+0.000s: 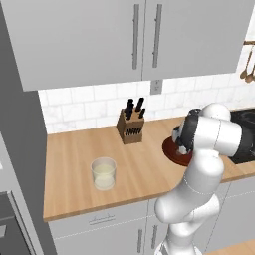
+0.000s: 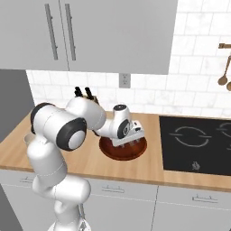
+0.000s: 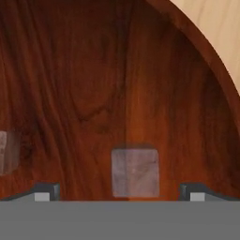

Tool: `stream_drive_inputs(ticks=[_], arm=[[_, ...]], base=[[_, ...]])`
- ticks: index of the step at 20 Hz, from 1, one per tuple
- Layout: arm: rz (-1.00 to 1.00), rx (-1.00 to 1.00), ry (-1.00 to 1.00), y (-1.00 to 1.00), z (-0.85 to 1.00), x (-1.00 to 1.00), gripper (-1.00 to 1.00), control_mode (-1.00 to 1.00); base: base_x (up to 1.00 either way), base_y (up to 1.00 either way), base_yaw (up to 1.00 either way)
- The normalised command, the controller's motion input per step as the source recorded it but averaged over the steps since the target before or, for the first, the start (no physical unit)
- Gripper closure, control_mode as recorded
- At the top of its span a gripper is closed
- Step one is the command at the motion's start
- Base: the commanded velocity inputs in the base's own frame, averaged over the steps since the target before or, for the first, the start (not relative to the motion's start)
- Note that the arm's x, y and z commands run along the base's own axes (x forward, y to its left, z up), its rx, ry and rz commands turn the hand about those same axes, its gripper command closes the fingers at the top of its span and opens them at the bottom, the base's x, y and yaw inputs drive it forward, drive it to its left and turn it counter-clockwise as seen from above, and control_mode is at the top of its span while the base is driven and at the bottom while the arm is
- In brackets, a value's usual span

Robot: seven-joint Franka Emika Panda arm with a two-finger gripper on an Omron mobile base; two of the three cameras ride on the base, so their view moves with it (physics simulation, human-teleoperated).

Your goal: Grab a lemon wedge from the fridge and one ice cube from the ice bowl, and put them in the glass of lemonade.

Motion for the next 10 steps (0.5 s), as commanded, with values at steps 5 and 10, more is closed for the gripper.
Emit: stream_drive_inputs(ticks=[5,10], arm=[[0.00,0.00,0.00,0.00,-0.17,0.30,1.00,-1.00],[-0.03,0.00,0.05,-0.09,-0.20,-0.10,1.00,-1.00]], base=[[0.00,0.00,0.00],[0.00,0.00,0.00]])
